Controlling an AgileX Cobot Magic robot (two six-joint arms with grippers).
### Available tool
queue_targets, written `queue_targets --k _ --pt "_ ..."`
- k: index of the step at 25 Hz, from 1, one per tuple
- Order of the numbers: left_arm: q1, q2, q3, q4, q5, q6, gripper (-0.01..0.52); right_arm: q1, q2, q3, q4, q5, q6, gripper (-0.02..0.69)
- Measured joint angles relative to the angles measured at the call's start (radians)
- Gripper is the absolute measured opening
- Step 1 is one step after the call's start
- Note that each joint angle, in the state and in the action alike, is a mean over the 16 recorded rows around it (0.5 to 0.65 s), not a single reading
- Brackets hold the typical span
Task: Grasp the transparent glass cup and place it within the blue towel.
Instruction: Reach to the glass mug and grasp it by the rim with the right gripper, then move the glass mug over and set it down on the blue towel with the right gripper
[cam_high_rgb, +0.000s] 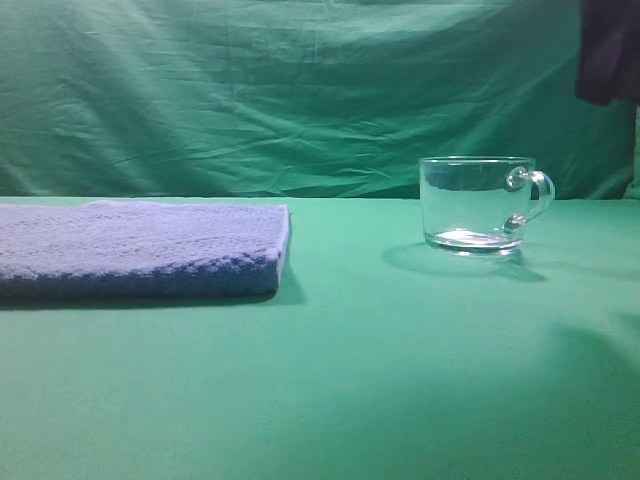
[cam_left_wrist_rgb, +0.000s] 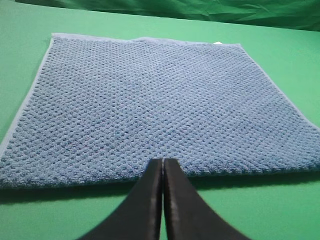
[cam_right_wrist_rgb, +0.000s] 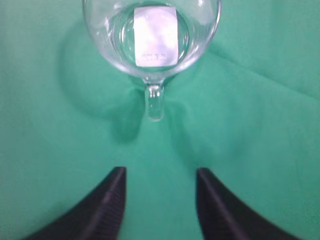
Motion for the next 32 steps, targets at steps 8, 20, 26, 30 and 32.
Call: queue_targets --k 8,20,26,30,32 --pt "0.000 0.000 0.000 0.000 0.000 0.000 0.000 0.001 0.112 -0.026 0.005 -0.082 -0.028 0.370" --pt "0.000 0.000 0.000 0.000 0.000 0.000 0.000 0.059 0.153 -0.194 0.018 -0.055 -0.043 0.101" --pt "0.000 0.000 0.000 0.000 0.000 0.000 0.000 0.160 0.208 -0.396 0.024 -0.027 -0.043 0.102" --pt "0.000 0.000 0.000 0.000 0.000 0.000 0.000 0.245 0.288 -0.538 0.027 -0.032 -0.044 0.102" --pt "0.000 0.000 0.000 0.000 0.000 0.000 0.000 0.286 0.340 -0.604 0.029 -0.037 -0.050 0.102"
